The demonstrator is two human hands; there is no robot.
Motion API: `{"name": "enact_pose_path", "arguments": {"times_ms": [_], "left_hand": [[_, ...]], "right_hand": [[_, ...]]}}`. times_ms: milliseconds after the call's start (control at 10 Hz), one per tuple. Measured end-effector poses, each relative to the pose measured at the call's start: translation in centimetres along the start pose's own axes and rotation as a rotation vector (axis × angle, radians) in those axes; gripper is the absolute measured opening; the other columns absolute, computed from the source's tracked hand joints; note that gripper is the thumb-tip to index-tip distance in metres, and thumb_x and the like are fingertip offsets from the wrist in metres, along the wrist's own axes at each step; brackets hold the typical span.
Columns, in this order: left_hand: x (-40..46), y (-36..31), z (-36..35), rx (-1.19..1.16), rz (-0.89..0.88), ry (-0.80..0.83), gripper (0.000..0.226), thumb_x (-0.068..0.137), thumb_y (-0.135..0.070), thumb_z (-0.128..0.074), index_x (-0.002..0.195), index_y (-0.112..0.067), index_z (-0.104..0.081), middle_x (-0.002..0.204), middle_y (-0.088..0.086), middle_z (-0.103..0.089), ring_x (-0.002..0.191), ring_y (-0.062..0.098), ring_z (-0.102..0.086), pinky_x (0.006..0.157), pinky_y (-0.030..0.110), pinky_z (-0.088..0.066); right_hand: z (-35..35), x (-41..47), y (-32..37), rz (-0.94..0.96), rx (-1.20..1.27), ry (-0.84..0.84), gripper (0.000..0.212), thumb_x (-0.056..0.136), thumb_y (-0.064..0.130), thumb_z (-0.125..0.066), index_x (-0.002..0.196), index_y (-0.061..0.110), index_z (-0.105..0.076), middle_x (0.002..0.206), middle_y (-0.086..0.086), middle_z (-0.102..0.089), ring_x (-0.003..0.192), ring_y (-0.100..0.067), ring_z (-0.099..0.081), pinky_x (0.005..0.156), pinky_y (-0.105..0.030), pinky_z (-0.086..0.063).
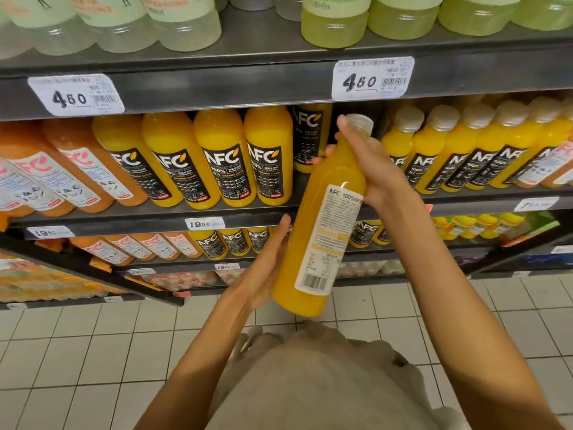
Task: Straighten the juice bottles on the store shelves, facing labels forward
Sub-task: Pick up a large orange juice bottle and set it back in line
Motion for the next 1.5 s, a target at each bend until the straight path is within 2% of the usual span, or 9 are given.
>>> {"name": "enact_pose_path", "arguments": {"times_ms": [200,400,500,700,1000,1100,1300,1400,1500], "left_hand": [[-0.6,-0.2,-1.9,-0.096,-0.010,0.044,0.069,0.059,-0.066,-0.074,0.115,-0.028,-0.064,0.110,0.003,-0.072,0.101,0.020,-0.069,0.077,0.036,-0.058],[-1.9,0.6,-6.4,-0.669,0.275,0.455,0.077,0.082,-0.056,-0.050,0.124,0.008,-0.056,0.114,0.037,-0.059,0.101,0.051,-0.061,0.089,0.059,-0.046],[-2.0,0.6,-5.8,-0.690,0.243,0.437,0.072,0.085,-0.053,-0.056,0.127,0.005,-0.054,0.117,0.035,-0.059,0.105,0.050,-0.060,0.093,0.058,-0.045],[-0.7,-2.2,-0.1,0.064,-0.038,-0.069,0.073,0.062,-0.071,-0.062,0.123,-0.030,-0.057,0.108,-0.002,-0.073,0.098,0.015,-0.069,0.075,0.030,-0.057],[-1.2,0.4,-6.3,-0.587,0.264,0.556,0.078,0.077,-0.043,-0.074,0.129,0.008,-0.048,0.110,0.037,-0.060,0.094,0.048,-0.063,0.084,0.054,-0.050],[-1.1,0.5,-6.9,-0.599,0.256,0.596,0.079,0.078,-0.041,-0.074,0.133,0.007,-0.045,0.121,0.035,-0.057,0.109,0.048,-0.058,0.096,0.055,-0.044],[0.6,-1.3,-0.4,0.198,-0.027,0.020,0.086,0.062,-0.075,-0.064,0.134,-0.030,-0.048,0.129,-0.004,-0.062,0.122,0.019,-0.056,0.099,0.037,-0.047],[1.8,-1.8,-0.1,0.611,-0.073,-0.109,0.053,0.072,-0.060,-0.066,0.118,-0.043,-0.047,0.108,-0.029,-0.062,0.105,-0.009,-0.056,0.088,0.021,-0.047],[4.1,-2.2,0.8,0.714,-0.101,-0.146,0.064,0.077,-0.041,-0.070,0.133,-0.031,-0.038,0.126,-0.013,-0.057,0.103,-0.008,-0.052,0.093,0.023,-0.042]], "right_hand": [[1.1,0.7,-1.5,-0.189,-0.035,-0.015,0.047,0.088,0.048,-0.059,0.117,0.013,-0.047,0.080,-0.006,-0.073,0.089,-0.028,-0.070,0.074,-0.039,-0.057],[-1.3,-0.3,-2.8,-0.164,0.341,0.165,0.044,0.088,0.056,-0.045,0.091,0.013,-0.056,0.084,-0.007,-0.068,0.094,-0.026,-0.065,0.092,-0.043,-0.049],[-1.7,-0.2,-1.8,-0.129,0.282,0.137,0.040,0.093,0.050,-0.045,0.083,0.013,-0.053,0.076,-0.007,-0.070,0.080,-0.025,-0.070,0.072,-0.037,-0.057],[0.3,0.2,0.7,-0.035,-0.076,-0.123,0.022,0.094,0.036,-0.054,0.097,0.015,-0.051,0.073,-0.007,-0.074,0.073,-0.021,-0.072,0.073,-0.036,-0.059],[-0.8,-0.7,-1.5,-0.099,0.126,0.080,0.043,0.090,0.047,-0.051,0.111,0.011,-0.057,0.104,-0.011,-0.070,0.094,-0.027,-0.067,0.084,-0.041,-0.055],[-1.5,-0.3,-1.0,-0.029,0.196,0.062,0.037,0.094,0.045,-0.047,0.097,0.009,-0.057,0.089,-0.011,-0.070,0.084,-0.027,-0.068,0.078,-0.040,-0.055],[0.2,0.0,1.3,0.147,-0.147,-0.088,0.029,0.096,0.038,-0.050,0.093,0.011,-0.059,0.085,-0.010,-0.073,0.075,-0.022,-0.070,0.070,-0.032,-0.056],[-0.2,-0.1,2.2,0.240,-0.251,-0.051,0.027,0.097,0.037,-0.049,0.090,0.014,-0.061,0.088,-0.009,-0.073,0.081,-0.024,-0.068,0.078,-0.038,-0.057],[-0.5,-0.1,2.9,0.293,-0.315,-0.006,0.028,0.094,0.038,-0.052,0.094,0.012,-0.062,0.094,-0.008,-0.072,0.086,-0.028,-0.066,0.081,-0.044,-0.054]]}}
Point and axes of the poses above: each hand's wrist, its own x-axis towards the middle knuckle, its own z-axis out of the back of the hand, y = z × x, the point moved 9 cm from there along x, towards the middle knuckle
